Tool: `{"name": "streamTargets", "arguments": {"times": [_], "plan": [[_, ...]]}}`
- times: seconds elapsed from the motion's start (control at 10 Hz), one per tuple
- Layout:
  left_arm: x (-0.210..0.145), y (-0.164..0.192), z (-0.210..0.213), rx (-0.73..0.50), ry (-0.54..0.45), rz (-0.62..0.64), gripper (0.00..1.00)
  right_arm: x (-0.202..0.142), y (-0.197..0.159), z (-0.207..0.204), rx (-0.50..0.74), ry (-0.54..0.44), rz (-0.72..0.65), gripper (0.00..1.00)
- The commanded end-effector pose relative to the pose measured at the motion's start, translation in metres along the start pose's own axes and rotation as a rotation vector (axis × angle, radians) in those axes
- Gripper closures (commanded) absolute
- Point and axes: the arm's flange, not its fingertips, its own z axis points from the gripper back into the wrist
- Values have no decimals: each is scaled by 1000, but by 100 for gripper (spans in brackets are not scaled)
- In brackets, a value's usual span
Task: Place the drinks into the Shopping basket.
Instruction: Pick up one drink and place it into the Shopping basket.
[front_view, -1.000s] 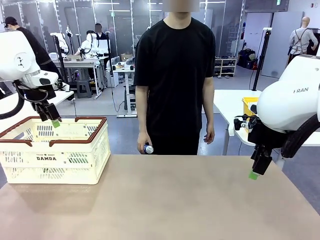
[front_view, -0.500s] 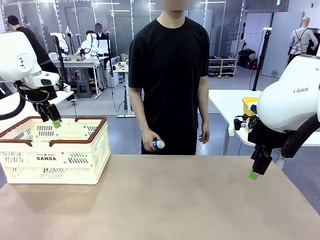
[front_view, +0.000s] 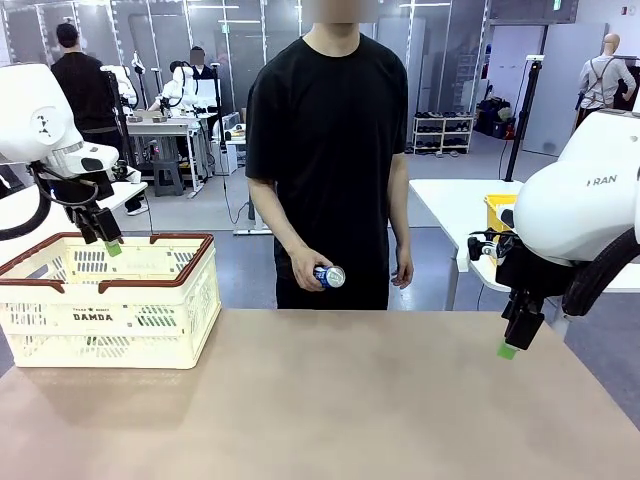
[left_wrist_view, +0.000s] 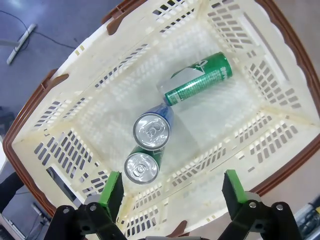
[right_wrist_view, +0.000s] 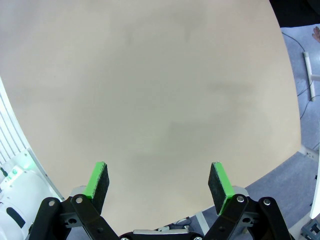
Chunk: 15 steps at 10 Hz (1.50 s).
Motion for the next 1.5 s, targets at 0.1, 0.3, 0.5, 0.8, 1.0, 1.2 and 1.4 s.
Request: {"name": "streamTargets", "arguments": {"times": [0.1, 0.3, 0.5, 0.8, 1.0, 1.2, 1.4], "plan": [[-2, -14, 13, -7, -27, -47, 0, 0, -1, 1, 2, 2, 0, 0], [-24, -39, 41, 14, -67, -105, 0, 0, -1, 1, 2, 2, 0, 0], [-54, -60, 67, -3, -115, -159, 0, 0, -1, 1, 2, 2, 0, 0], [-115, -105, 64, 3, 23, -338, 0, 0, -1, 1, 2, 2, 0, 0], [-147, -119, 54, -21, 43, -435, 0, 0, -1, 1, 2, 2, 0, 0], [-160, -123, 47, -25, 66, -521, 0, 0, -1, 1, 2, 2, 0, 0], [-155, -125, 43, -42, 72, -471, 0, 0, -1, 1, 2, 2, 0, 0]]}}
